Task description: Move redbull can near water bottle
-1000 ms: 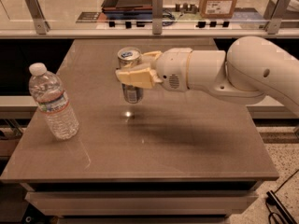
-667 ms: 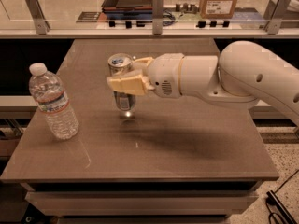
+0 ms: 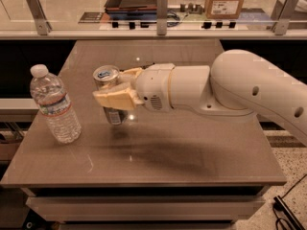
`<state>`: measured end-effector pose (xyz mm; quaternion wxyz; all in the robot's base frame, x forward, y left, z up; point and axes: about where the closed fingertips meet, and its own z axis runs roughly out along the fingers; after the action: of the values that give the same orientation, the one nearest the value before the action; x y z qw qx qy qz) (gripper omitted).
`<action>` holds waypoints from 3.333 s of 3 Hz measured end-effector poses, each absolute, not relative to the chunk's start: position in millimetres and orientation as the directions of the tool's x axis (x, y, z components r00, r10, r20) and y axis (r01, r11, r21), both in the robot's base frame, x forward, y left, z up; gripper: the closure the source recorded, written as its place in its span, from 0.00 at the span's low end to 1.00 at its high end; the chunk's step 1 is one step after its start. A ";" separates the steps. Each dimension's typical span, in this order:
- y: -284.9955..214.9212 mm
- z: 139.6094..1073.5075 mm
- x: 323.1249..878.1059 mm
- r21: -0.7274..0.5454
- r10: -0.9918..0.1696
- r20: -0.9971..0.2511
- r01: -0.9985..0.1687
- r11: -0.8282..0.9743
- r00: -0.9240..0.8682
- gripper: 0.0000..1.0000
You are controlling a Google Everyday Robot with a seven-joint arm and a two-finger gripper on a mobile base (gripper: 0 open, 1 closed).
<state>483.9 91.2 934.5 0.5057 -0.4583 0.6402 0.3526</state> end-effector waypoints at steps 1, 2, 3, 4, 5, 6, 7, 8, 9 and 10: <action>109.1 918.4 479.1 -0.067 -0.254 -0.967 -0.938 0.341 -0.023 1.00; 109.4 911.9 480.4 -0.057 -0.246 -0.969 -0.937 0.345 -0.031 1.00; 109.3 906.6 481.2 -0.041 -0.231 -0.972 -0.938 0.345 -0.042 1.00; 108.9 904.4 481.6 -0.033 -0.221 -0.974 -0.937 0.347 -0.048 1.00; 108.2 901.6 482.6 -0.020 -0.206 -0.977 -0.937 0.349 -0.055 1.00; 107.2 898.5 483.8 -0.006 -0.192 -0.979 -0.937 0.350 -0.066 1.00; 106.5 895.2 485.0 0.001 -0.185 -0.980 -0.935 0.354 -0.071 0.81; 108.5 896.1 483.9 -0.002 -0.187 -0.980 -0.936 0.351 -0.068 0.59; 110.5 896.9 482.7 -0.004 -0.188 -0.980 -0.938 0.347 -0.066 0.36; 112.4 897.7 481.6 -0.006 -0.190 -0.980 -0.939 0.344 -0.063 0.12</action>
Offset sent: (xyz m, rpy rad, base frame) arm -0.0023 0.0178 -0.0168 -0.0346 -0.0693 -0.0182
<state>481.6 112.4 897.7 0.5198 -0.4452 0.6339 0.3602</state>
